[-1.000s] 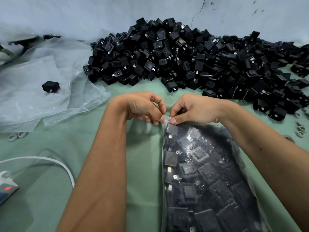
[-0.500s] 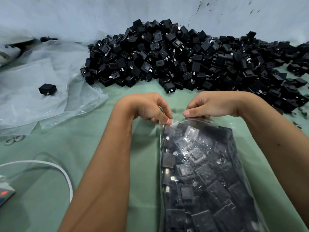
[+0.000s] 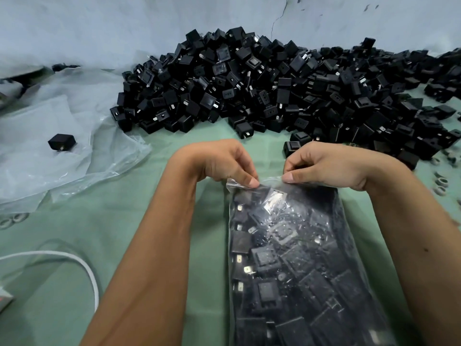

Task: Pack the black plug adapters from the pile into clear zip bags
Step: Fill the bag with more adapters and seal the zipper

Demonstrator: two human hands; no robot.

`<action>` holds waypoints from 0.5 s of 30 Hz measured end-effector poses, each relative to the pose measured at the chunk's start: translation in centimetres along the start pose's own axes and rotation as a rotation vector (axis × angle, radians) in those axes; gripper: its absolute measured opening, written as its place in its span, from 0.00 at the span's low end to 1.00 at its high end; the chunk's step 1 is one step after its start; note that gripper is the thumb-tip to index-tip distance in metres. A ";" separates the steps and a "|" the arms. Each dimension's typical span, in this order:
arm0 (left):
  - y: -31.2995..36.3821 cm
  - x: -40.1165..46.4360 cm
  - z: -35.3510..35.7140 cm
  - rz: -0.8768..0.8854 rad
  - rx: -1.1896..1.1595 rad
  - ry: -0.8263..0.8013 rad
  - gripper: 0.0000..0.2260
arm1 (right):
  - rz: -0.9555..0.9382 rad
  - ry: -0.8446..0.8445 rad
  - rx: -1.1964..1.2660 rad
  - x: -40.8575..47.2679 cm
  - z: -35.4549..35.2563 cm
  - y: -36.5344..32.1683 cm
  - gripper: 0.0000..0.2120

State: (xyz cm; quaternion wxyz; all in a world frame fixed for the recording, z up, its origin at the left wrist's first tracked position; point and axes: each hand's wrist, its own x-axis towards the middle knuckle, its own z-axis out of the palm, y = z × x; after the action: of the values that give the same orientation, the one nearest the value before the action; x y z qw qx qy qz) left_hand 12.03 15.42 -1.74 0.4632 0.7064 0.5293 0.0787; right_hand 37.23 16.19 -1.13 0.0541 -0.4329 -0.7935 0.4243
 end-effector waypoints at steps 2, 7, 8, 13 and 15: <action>-0.6 0.1 -0.1 0.008 -0.070 0.008 0.06 | -0.018 0.005 -0.012 0.0 0.1 -0.5 0.09; -1.1 0.3 -0.2 0.009 -0.144 -0.012 0.06 | -0.066 0.015 -0.004 0.9 1.6 -1.9 0.07; -1.1 0.3 -0.2 0.017 -0.164 -0.015 0.06 | -0.074 0.023 0.007 1.1 1.8 -2.0 0.06; -1.3 0.2 -0.2 0.042 -0.236 -0.017 0.06 | -0.098 0.037 0.092 1.6 2.1 -1.7 0.02; -1.4 0.2 -0.2 0.039 -0.246 -0.013 0.07 | -0.107 0.030 0.131 1.7 2.3 -1.6 0.02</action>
State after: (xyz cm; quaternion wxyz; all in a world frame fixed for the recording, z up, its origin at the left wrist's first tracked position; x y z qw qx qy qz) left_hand 11.05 15.74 -2.73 0.5482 0.6550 0.4986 0.1476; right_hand 34.11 15.60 -1.89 0.1167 -0.3917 -0.7853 0.4651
